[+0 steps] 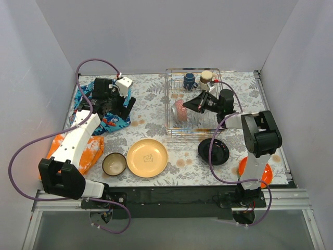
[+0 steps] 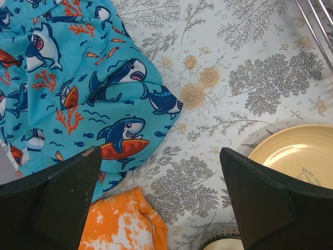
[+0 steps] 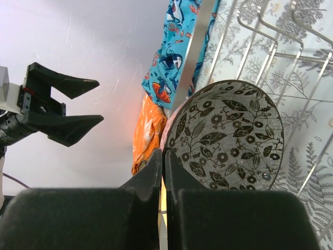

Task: Load the mixed dishes into the dish rack

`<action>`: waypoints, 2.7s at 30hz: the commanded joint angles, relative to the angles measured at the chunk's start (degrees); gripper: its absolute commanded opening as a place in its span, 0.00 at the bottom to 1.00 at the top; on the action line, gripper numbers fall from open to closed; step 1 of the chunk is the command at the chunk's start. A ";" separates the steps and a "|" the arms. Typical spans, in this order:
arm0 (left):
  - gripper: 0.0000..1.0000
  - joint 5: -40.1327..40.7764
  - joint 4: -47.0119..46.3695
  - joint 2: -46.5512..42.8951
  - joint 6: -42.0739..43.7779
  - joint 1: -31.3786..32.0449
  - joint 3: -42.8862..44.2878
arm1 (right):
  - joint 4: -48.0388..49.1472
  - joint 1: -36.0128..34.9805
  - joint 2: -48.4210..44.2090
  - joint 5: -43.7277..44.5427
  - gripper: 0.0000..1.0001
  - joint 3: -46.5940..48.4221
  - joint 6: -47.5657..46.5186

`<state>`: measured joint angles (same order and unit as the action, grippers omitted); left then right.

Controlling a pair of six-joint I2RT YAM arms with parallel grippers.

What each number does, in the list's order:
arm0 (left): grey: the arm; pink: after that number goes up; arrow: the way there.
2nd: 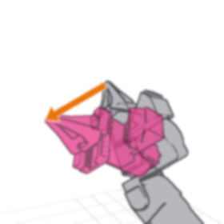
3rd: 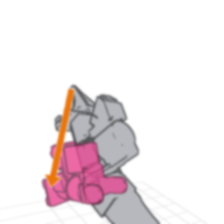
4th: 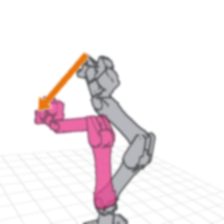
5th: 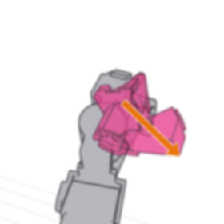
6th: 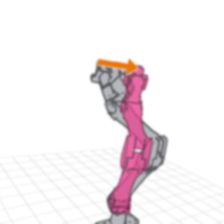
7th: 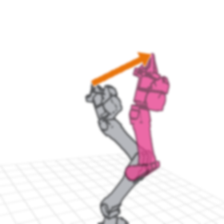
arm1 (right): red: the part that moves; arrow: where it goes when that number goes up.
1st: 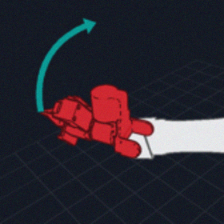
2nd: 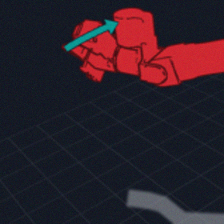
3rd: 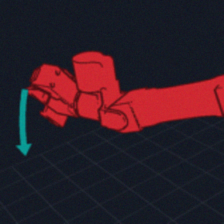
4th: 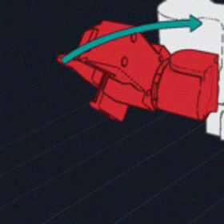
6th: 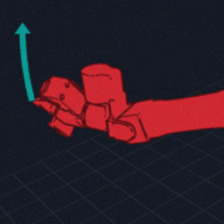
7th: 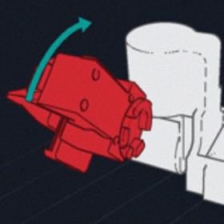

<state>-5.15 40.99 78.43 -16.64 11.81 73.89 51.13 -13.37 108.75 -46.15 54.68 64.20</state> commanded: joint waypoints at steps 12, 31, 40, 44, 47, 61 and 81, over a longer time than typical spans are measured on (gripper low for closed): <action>0.98 -0.83 -3.64 -2.40 0.12 -0.12 -2.17 | 3.28 3.96 -3.45 0.97 0.01 -7.12 -4.70; 0.98 1.19 0.14 -3.11 3.90 -0.12 -7.95 | -52.78 6.77 -19.89 13.89 0.42 8.68 -54.34; 0.98 -0.47 0.66 -14.88 3.90 -0.65 -15.96 | -70.37 4.05 -18.24 17.05 0.77 18.00 -70.08; 0.98 -1.79 3.12 -16.91 4.51 -0.83 -16.32 | -74.60 3.96 -15.15 21.53 0.99 22.67 -76.32; 0.98 -2.23 4.44 -17.17 4.52 -1.00 -15.70 | -74.69 3.44 -14.45 22.85 0.99 23.28 -80.45; 0.98 -1.88 6.73 -16.38 3.38 -3.46 -15.88 | -78.03 -0.70 -5.23 21.28 0.89 28.11 -88.11; 0.98 -4.26 5.59 -16.82 2.14 -7.68 -16.49 | -82.43 -5.44 -1.96 25.06 0.60 28.56 -89.43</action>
<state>-8.23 46.94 62.76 -13.98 4.62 57.60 -29.69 -17.34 107.70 -20.86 83.90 -24.45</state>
